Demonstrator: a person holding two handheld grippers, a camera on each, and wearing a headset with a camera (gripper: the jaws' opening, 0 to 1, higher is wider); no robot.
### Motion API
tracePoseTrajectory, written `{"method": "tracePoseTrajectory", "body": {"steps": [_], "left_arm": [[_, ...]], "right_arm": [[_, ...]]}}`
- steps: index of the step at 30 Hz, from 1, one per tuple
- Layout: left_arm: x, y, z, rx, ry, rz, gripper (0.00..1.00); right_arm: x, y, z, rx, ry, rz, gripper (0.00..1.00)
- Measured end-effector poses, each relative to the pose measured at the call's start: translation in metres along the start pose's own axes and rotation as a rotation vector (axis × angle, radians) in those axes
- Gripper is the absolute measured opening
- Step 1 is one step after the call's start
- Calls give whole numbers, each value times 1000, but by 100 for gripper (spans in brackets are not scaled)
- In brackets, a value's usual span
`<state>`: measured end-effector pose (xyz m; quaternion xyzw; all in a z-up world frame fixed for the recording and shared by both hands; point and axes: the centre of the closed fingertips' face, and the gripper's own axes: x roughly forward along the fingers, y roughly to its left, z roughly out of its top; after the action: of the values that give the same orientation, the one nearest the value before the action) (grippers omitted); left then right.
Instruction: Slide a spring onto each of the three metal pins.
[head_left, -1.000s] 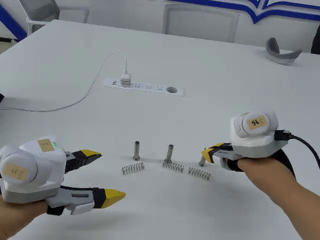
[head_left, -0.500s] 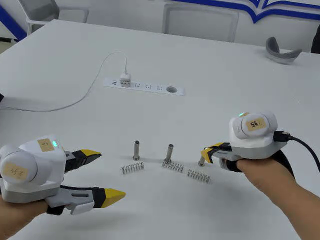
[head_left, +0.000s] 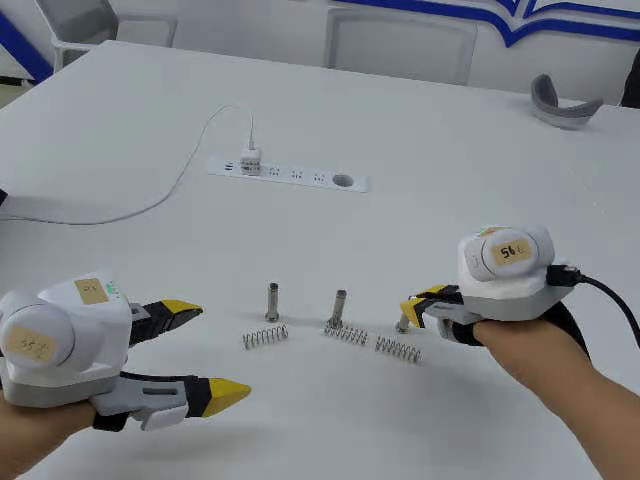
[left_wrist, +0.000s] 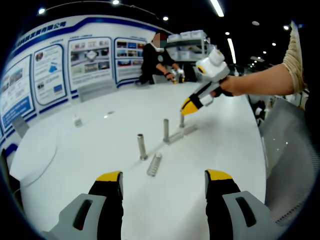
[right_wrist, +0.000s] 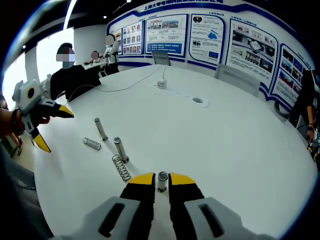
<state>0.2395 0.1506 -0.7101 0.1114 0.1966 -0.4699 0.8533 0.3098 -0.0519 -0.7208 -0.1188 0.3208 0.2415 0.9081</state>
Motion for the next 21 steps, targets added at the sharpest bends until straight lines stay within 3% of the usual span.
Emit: {"method": "tracePoseTrajectory", "body": {"steps": [13,21], "left_arm": [[-1,-1,1,4,0,1,68],[-1,0,1,3,-1,3,67]], "right_arm": [[-6,3,-1,-7,-7,7,14],[-10,7,-10,-13,3,20,15]]}}
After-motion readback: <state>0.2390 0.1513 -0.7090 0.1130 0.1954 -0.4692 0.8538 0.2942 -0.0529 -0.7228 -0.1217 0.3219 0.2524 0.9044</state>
